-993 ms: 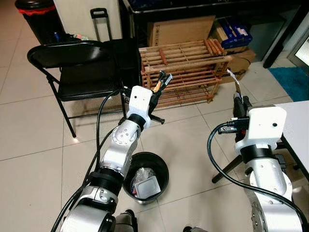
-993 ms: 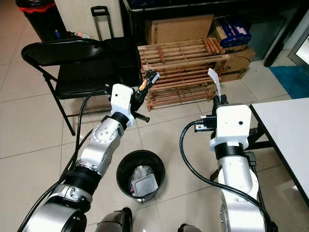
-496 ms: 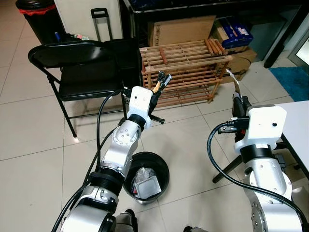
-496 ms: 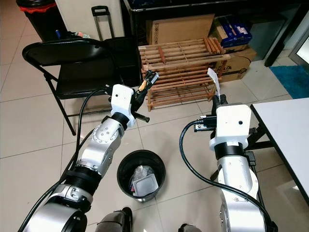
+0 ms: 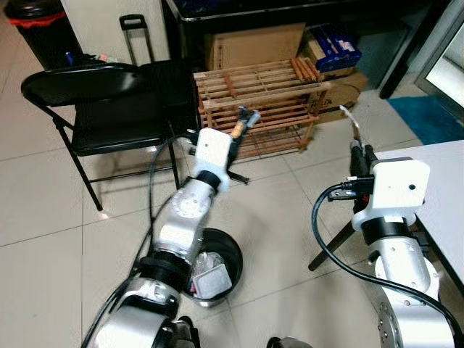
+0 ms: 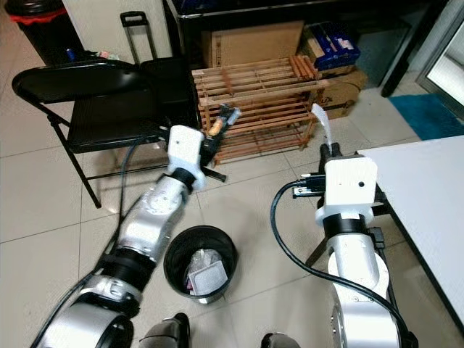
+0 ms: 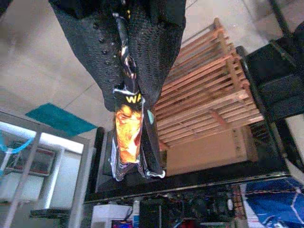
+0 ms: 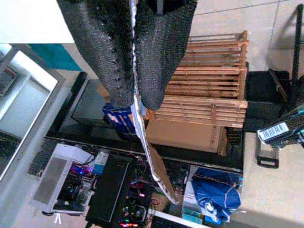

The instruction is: Picking trash to rubbish bin

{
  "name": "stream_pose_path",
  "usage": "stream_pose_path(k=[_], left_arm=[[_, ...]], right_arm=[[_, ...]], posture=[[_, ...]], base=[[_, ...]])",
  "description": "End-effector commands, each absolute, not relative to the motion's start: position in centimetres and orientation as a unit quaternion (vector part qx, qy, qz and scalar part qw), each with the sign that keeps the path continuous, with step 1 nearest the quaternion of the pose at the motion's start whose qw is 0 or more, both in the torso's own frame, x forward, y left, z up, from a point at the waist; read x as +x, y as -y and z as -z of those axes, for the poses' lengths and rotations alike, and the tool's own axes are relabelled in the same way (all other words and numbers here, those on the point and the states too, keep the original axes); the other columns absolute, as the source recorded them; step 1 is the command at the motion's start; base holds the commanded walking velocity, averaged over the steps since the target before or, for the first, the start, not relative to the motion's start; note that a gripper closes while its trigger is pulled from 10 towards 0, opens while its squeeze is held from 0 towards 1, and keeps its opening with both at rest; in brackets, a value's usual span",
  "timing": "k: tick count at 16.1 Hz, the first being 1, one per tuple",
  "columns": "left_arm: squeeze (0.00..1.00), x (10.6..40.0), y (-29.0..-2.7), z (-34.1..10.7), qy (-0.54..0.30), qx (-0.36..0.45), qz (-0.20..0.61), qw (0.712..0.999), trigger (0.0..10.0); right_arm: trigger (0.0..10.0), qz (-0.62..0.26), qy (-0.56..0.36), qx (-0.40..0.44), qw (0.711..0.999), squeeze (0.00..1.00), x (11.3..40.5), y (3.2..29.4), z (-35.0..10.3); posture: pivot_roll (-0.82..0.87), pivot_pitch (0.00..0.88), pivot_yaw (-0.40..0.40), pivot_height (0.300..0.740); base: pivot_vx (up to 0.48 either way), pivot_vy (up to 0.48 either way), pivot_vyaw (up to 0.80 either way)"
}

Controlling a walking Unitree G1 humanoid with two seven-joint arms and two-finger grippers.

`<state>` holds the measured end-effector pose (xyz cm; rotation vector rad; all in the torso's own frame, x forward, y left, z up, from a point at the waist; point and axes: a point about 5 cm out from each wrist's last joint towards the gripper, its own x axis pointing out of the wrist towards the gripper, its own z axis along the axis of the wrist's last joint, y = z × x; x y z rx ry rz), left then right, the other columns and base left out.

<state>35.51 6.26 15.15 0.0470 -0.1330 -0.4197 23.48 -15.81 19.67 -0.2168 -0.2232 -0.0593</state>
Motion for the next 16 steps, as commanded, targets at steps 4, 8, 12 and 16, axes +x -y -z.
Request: stream_pose_path(k=[4,8,12,16], left_arm=[[0.0,35.69,-6.65,-14.86,0.055,0.032,0.2,0.978,10.0],[0.0,35.75,-6.65,-14.82,0.053,0.034,0.199,0.978,10.0],[0.0,35.77,-6.73,-14.78,0.053,0.035,0.198,0.978,10.0],[0.0,35.76,-6.92,-14.74,0.054,0.024,0.194,0.979,10.0]], right_arm=[[10.0,0.025,0.102,-0.108,0.989,0.0,23.51,15.69,-19.3],[10.0,0.025,0.1,-0.108,0.989,0.0,23.54,15.68,-19.18],[10.0,0.023,0.098,-0.108,0.989,0.0,23.54,15.61,-19.07],[10.0,0.019,0.096,-0.112,0.989,0.0,23.57,15.57,-18.98]], posture=[[0.09,0.129,0.001,0.74],[0.09,0.129,0.003,0.74],[0.09,0.129,0.004,0.74],[0.09,0.128,-0.001,0.74]], base=[[0.0,-0.348,0.0],[0.0,-0.352,0.0],[0.0,-0.352,0.0],[0.0,-0.067,0.0]])
